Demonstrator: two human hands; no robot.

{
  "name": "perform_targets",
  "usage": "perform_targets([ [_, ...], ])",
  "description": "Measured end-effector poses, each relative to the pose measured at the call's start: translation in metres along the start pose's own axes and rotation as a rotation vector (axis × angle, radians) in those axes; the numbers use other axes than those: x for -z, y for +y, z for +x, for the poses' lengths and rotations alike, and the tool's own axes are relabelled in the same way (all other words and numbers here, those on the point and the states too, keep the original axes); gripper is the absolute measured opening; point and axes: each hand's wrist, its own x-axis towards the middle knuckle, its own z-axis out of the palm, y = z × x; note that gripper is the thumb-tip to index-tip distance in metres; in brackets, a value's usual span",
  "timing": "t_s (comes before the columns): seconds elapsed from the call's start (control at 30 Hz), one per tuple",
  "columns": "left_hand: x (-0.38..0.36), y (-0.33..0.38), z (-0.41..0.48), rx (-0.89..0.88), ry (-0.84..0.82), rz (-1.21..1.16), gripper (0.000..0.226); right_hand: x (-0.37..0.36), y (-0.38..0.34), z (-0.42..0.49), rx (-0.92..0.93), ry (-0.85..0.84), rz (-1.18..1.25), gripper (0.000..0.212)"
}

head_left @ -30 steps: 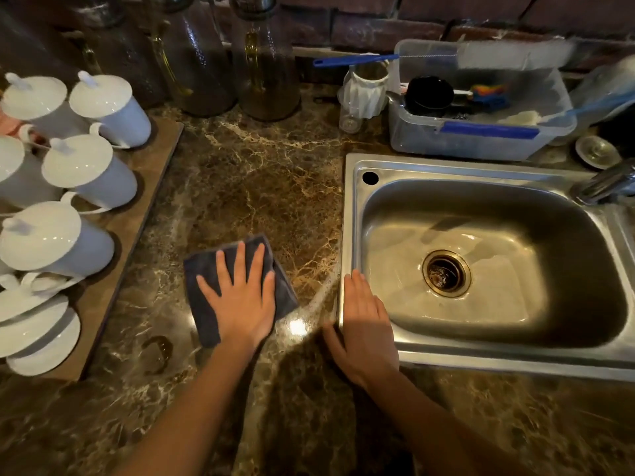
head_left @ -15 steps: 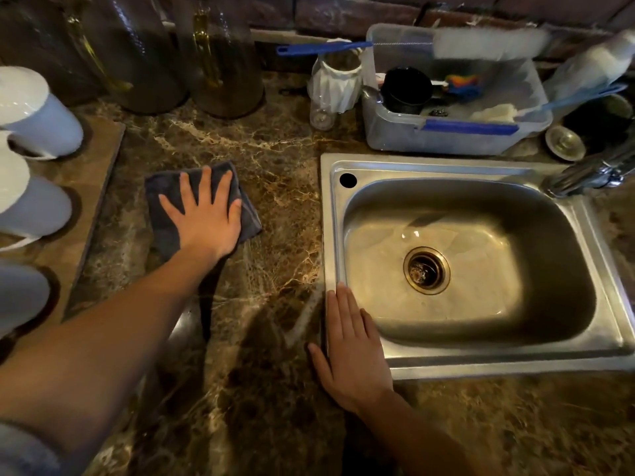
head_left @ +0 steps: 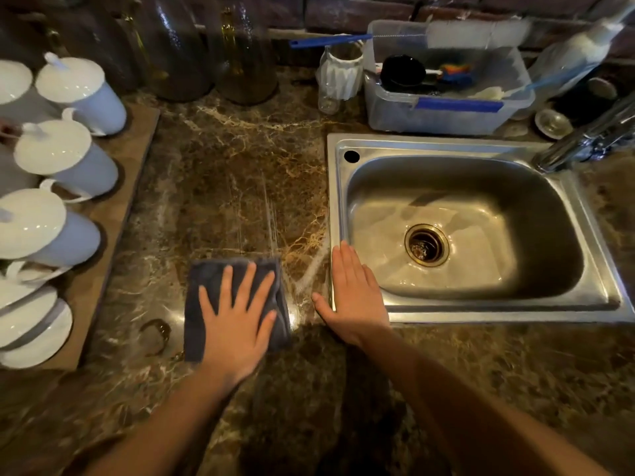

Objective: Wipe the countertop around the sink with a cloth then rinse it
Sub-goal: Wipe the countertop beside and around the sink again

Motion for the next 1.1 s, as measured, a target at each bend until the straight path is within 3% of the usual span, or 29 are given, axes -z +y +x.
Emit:
perform_targets([
  [0.13, -0.017, 0.022, -0.05, 0.099, -0.055, 0.007, 0.061, 0.007, 0.013, -0.017, 0.089, -0.046, -0.05, 0.088],
  [0.3, -0.013, 0.025, -0.028, 0.137, -0.067, -0.027, 0.058, 0.007, 0.045, -0.054, 0.173, -0.05, -0.145, 0.087],
  [0.5, 0.012, 0.03, 0.072, 0.09, 0.045, -0.059, 0.055, 0.001, 0.048, -0.052, 0.155, -0.052, -0.11, 0.08],
  [0.73, 0.052, -0.005, 0.234, 0.215, 0.054, -0.128, 0.05, -0.001, 0.049, -0.052, 0.153, -0.002, -0.063, 0.078],
  [0.9, 0.058, -0.006, 0.27, 0.106, 0.003, -0.059, 0.048, -0.003, 0.052, -0.05, 0.158, 0.002, -0.056, 0.075],
  [1.1, 0.044, 0.025, 0.222, -0.163, 0.004, 0.018, 0.05, -0.001, 0.049, -0.052, 0.152, -0.008, -0.043, 0.073],
])
